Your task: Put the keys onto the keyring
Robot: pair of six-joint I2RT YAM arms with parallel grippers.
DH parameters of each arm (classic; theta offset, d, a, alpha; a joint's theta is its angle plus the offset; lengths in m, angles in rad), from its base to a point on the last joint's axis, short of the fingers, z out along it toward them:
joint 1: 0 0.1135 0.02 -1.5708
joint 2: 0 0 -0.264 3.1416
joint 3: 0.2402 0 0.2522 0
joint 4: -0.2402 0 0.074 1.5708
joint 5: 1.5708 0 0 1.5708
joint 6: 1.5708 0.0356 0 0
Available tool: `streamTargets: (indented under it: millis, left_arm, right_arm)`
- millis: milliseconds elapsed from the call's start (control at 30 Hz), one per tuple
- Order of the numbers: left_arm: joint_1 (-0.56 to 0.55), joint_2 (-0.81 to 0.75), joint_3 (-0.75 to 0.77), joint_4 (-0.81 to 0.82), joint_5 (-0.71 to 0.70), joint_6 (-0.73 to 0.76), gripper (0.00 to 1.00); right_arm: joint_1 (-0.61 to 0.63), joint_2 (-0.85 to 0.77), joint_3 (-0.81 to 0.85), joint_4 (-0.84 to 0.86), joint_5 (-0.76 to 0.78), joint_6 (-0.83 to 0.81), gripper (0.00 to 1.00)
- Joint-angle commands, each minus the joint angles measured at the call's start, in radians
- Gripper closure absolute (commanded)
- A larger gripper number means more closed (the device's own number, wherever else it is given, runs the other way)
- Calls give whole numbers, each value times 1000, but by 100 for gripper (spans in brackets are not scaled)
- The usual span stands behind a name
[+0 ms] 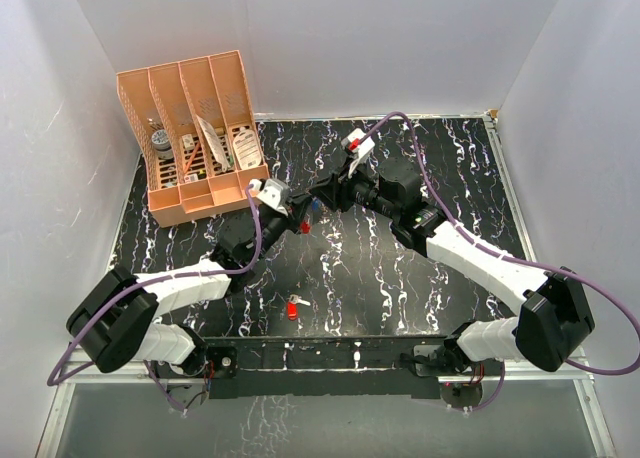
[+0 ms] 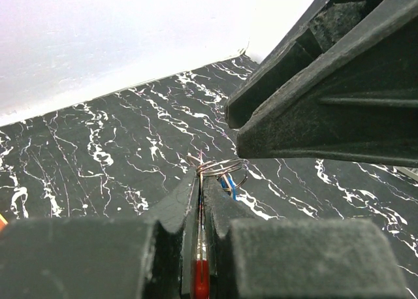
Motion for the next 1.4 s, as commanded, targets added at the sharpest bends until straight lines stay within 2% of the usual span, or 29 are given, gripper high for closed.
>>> streamTargets:
  millis: [0,167,367,900,1367]
  left_arm:
    - [1,-51,-11,73,-12,10,100]
    - [1,-69,-8,54,-39,4,100]
    - [1,-109,30,-42,-91,-33,100]
    - [1,-123,61,-77,-84,-69,100]
    - [1,-106,87,-124,-54,-81,100]
  right_arm:
    - [-3,-39,22,60,28,14,67]
    - [-4,-68,6,42,93,14,66]
    - [-3,-103,-47,13,176,22,64]
    - [-3,-111,-88,27,151,20,66]
    - [-3,-106,-81,67,37,-13,63]
